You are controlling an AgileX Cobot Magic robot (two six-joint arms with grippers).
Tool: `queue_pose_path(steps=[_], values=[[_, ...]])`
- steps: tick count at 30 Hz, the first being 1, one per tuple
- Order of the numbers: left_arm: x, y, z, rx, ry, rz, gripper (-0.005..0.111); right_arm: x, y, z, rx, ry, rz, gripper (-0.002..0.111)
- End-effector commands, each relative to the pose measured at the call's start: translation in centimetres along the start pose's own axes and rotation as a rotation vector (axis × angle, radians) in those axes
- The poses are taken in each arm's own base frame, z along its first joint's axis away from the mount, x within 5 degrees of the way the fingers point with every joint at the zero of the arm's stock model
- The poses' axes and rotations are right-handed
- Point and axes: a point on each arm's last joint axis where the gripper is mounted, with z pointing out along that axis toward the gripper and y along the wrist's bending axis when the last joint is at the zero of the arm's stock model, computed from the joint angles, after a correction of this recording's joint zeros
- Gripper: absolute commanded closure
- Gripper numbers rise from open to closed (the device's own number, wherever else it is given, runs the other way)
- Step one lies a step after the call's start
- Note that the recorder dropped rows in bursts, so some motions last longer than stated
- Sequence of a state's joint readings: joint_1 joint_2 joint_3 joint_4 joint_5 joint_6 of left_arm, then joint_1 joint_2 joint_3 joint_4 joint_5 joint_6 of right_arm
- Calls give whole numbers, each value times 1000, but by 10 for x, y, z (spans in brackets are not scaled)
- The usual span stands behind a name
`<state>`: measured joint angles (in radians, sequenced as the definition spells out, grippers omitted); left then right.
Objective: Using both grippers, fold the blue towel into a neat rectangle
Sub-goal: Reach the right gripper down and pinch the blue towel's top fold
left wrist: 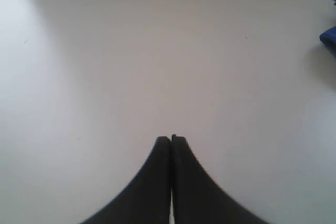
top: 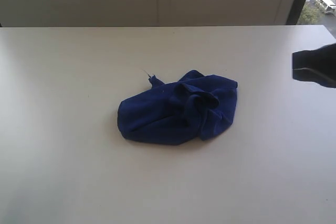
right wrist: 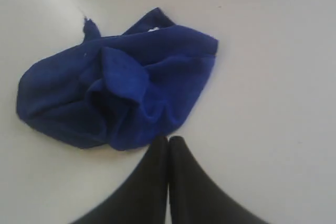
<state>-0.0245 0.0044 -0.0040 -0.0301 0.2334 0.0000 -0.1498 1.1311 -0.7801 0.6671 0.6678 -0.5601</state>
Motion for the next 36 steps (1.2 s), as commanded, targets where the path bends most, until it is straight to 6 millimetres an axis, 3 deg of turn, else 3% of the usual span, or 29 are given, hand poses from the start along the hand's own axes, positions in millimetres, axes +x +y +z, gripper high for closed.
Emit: queue_pose_path(steps=[1, 4, 9, 11, 18, 20, 36], values=[[1, 0, 0, -2, -2, 0, 107, -5, 24, 33, -93, 70, -98, 108], [1, 0, 0, -2, -2, 0, 107, -4, 47, 67, -153, 140, -202, 108], [1, 0, 0, -2, -2, 0, 107, -9, 58, 108, -160, 158, -343, 108], [1, 0, 0, -2, -2, 0, 107, -12, 56, 117, -134, 136, -343, 103], [1, 0, 0, -2, -2, 0, 107, -11, 50, 129, -98, 124, -422, 69], [1, 0, 0, -2, -2, 0, 107, -8, 50, 134, -97, 137, -421, 64], [1, 0, 0, -2, -2, 0, 107, 1, 35, 168, -16, 144, -402, 65]])
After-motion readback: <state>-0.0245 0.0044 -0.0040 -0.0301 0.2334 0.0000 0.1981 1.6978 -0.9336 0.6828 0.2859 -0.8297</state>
